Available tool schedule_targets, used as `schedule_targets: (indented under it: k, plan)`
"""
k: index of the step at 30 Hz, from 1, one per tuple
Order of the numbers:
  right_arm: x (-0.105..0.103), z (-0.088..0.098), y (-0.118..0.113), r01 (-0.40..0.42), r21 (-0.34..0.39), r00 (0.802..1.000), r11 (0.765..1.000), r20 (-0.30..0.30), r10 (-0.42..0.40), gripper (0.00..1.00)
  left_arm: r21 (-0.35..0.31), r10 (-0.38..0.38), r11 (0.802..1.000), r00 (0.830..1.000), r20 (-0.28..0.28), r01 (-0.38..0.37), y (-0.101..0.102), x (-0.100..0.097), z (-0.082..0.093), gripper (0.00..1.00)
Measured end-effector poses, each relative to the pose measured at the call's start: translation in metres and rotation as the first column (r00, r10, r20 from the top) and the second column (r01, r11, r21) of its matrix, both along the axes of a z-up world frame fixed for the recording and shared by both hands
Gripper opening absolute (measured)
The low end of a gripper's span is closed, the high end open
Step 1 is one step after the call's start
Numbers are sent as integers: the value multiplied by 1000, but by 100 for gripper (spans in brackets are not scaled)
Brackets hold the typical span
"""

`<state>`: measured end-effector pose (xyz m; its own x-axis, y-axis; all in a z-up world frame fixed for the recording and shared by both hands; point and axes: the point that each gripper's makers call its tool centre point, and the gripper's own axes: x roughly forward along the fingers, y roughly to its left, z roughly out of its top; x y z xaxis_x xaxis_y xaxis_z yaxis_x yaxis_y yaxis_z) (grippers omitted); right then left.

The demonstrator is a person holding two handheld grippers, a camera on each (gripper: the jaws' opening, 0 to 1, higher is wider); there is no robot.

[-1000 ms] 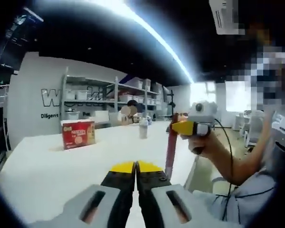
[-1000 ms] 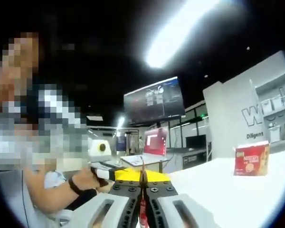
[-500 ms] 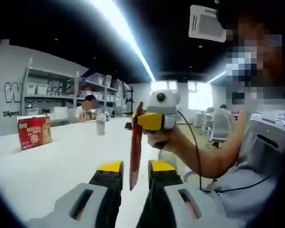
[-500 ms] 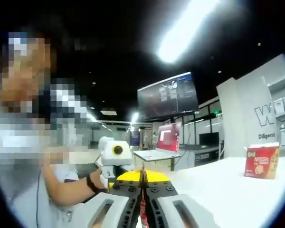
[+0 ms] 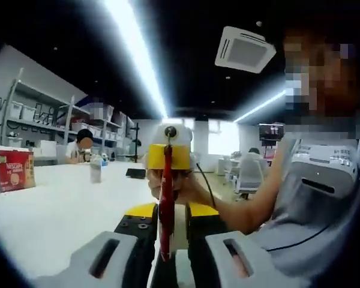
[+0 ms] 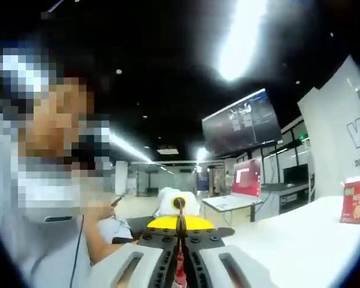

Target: Tear open the coffee pouch, take out the coffee, and pour the coffee from the pouch into the cup

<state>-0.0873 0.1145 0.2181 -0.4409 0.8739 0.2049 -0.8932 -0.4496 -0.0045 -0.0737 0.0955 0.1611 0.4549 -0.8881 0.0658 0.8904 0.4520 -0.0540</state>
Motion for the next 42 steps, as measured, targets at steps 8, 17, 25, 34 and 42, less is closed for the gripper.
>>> schedule_targets:
  k: [8, 17, 25, 34, 42]
  plan:
    - [-1, 2, -2, -22, 3, 1000, 1000, -3, 22, 1, -44, -19, 999, 999, -27, 17, 2, -2, 3, 12]
    - [-6, -10, 6, -29, -91, 999, 995, 27, 31, 1, 86, 44, 995, 999, -33, -41, -2, -1, -12, 11]
    - [3, 8, -3, -26, 16, 997, 1000, -69, 27, 1, -26, 18, 1000, 1000, 26, -18, 0, -1, 5, 14]
    - [5, 12, -3, 2, 24, 999, 1000, -51, -1, 1, 18, 74, 997, 997, 23, -74, -1, 10, -2, 11]
    - [8, 10, 4, 42, 3, 999, 999, -6, -42, 2, 34, 112, 993, 993, 28, -113, 4, 13, -4, 11]
